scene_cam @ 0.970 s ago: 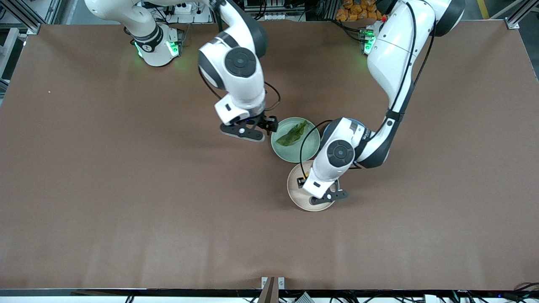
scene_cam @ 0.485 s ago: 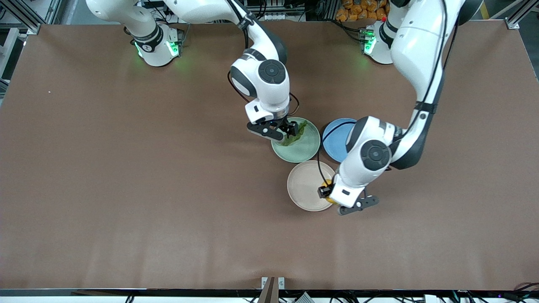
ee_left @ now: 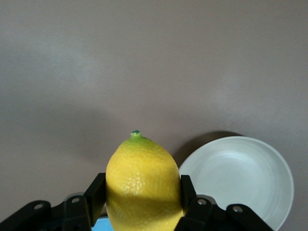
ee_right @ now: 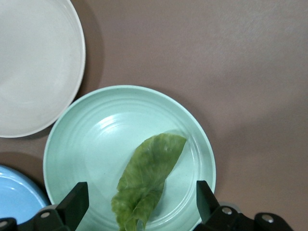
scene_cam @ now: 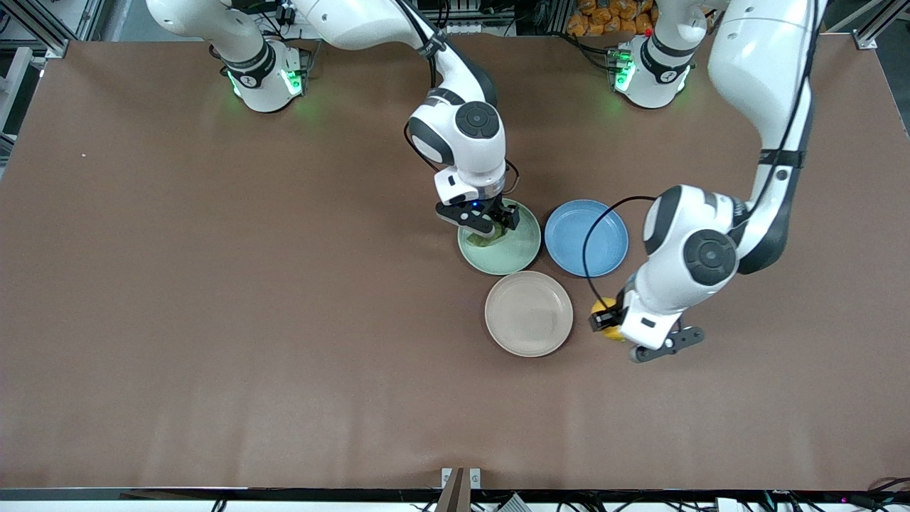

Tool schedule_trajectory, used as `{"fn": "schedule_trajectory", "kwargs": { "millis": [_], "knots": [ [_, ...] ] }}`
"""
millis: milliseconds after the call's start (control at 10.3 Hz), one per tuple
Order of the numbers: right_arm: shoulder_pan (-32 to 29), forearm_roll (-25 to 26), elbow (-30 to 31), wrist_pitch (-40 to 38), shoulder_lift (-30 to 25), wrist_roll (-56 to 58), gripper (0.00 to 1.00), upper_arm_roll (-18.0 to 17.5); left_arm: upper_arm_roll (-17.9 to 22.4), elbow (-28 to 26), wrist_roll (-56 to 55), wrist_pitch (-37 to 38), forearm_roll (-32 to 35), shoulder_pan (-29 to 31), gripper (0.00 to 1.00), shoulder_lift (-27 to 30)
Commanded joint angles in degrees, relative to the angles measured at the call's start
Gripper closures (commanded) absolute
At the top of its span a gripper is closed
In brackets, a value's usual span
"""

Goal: Pick lemon and lettuce from plates
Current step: 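Lift the lemon with the left gripper while the right gripper grasps lettuce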

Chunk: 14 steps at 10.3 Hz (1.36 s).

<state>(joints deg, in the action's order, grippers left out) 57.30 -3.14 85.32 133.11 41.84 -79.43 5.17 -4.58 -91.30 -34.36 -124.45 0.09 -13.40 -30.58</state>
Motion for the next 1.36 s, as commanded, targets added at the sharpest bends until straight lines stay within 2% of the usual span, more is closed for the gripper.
{"fn": "schedule_trajectory", "kwargs": {
  "millis": [0, 291, 388, 679, 873, 970, 1261],
  "knots": [
    [1.06, 0.76, -3.40, 0.13, 3.76, -2.21, 0.06, 0.63, -0.43, -11.24, 2.70, -0.18, 1.23, 1.17, 1.00, 9.55],
    [1.94, 1.38, -5.08, 0.13, 6.32, -2.39, 0.13, 0.90, -0.69, -20.38, 6.57, -0.36, 1.32, 2.84, 1.00, 18.07],
    [1.94, 1.82, -5.25, 0.39, 6.76, -2.39, 0.18, 0.99, -0.69, -23.89, 7.28, -0.36, 1.32, 3.37, 1.00, 21.58],
    [1.67, 5.93, -5.61, 0.48, 7.29, -1.70, 0.54, 0.90, -0.78, -31.47, 9.64, -0.27, 1.23, 4.16, 1.00, 30.03],
    [1.58, 7.18, -5.70, 0.48, 7.38, -0.29, 0.81, 0.90, -0.87, -32.98, 14.74, -0.01, 0.71, 7.59, 1.00, 32.07],
    [1.41, 7.09, -5.78, 0.48, 7.29, 0.58, 1.00, 0.90, -0.87, -32.98, 14.93, 0.08, 0.70, 7.77, 1.00, 32.08],
    [0.62, 6.83, -6.49, -1.71, 5.55, 2.25, 1.00, 0.90, -0.78, -32.37, 15.11, 1.23, 0.70, 7.86, 1.00, 32.35]
  ]
}}
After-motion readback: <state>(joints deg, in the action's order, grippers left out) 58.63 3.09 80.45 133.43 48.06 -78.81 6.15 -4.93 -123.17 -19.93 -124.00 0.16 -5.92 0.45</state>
